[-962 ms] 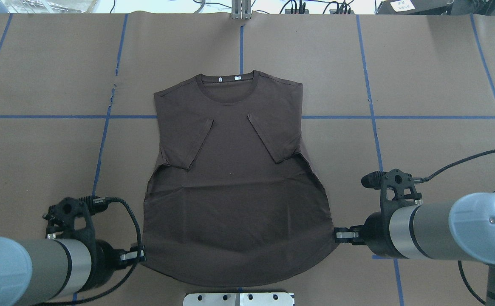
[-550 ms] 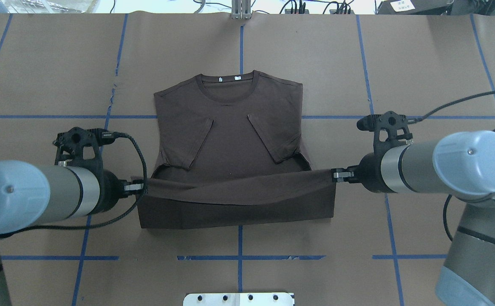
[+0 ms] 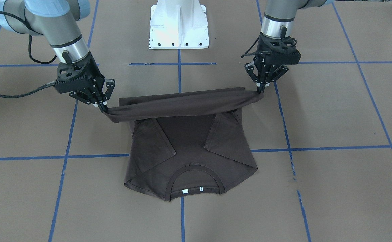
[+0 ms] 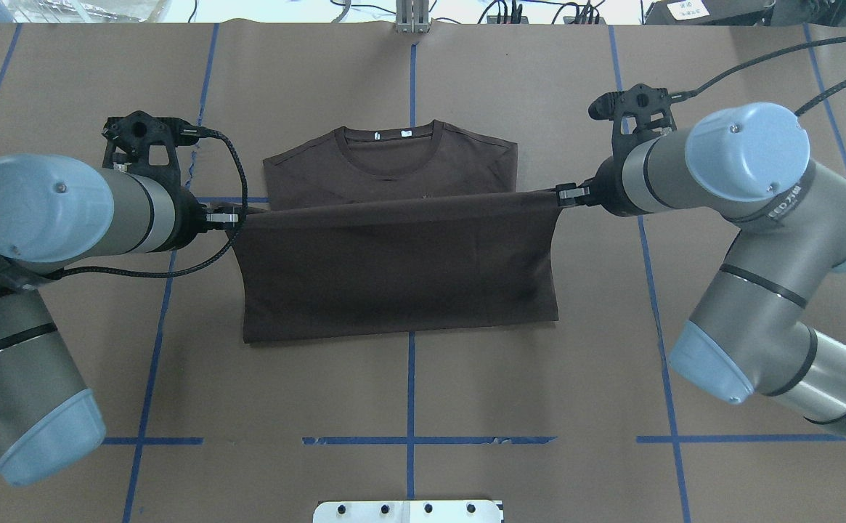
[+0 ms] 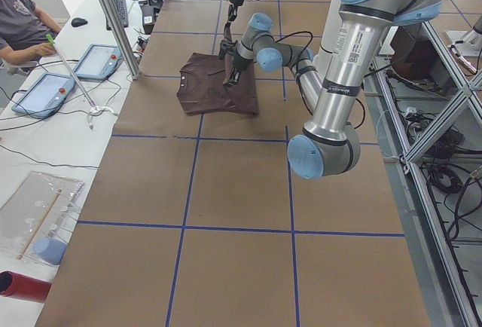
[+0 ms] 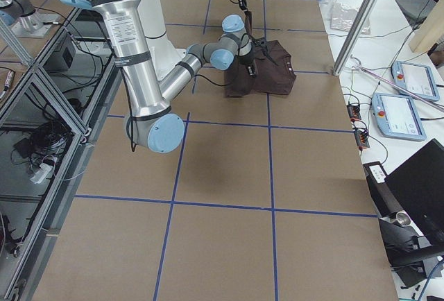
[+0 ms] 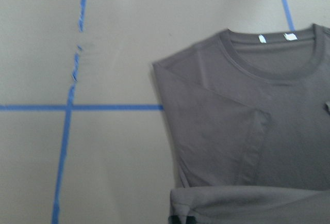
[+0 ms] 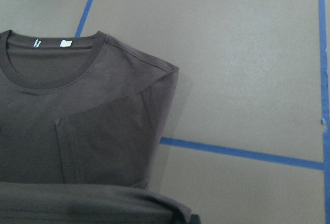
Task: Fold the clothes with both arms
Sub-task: 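Lift the hem with both grippers and carry it toward the collar, then lay the hem down near the collar with both grippers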
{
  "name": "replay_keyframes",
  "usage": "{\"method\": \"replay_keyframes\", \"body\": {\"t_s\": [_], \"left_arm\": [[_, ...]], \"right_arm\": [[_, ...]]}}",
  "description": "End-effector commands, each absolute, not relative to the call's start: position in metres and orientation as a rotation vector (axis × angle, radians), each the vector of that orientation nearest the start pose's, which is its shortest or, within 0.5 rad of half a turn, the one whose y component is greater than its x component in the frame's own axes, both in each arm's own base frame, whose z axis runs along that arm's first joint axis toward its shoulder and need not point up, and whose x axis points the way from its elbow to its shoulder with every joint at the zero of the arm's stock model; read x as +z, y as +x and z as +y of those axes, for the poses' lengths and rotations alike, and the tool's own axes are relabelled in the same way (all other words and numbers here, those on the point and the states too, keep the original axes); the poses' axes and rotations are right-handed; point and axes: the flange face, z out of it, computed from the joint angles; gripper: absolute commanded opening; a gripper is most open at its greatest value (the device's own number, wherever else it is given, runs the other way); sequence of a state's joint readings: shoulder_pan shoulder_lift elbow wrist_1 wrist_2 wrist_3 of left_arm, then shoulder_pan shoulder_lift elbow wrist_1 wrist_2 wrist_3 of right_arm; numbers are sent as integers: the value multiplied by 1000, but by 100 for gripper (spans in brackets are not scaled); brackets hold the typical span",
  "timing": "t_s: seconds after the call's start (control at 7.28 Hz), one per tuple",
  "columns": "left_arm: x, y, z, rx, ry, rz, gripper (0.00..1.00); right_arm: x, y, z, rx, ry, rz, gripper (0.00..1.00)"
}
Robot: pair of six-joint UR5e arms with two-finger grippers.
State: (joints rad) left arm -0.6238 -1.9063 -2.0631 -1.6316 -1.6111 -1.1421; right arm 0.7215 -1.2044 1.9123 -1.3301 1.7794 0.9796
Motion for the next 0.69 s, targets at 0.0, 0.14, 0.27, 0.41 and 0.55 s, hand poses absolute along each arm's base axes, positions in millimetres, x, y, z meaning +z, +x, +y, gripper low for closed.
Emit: {"method": "replay_keyframes", "body": {"t_s": [0.0,0.14,0.27,0.41,0.55], "left_arm": [[298,390,-454,-173,432,792,0],[313,397,-470,-185,449,806,0],[318,397,-485,-202,460,808,0],[307,411,-512,-222,468,805,0],[303,431,-535,-231,462,792,0]], "right_arm": [[280,-383,-535,73,424,-819,0],[291,-401,-560,79,442,-834,0],[306,-411,-579,87,462,-852,0],[303,-422,-595,90,470,-858,0],[292,-435,-609,92,468,-856,0]]}}
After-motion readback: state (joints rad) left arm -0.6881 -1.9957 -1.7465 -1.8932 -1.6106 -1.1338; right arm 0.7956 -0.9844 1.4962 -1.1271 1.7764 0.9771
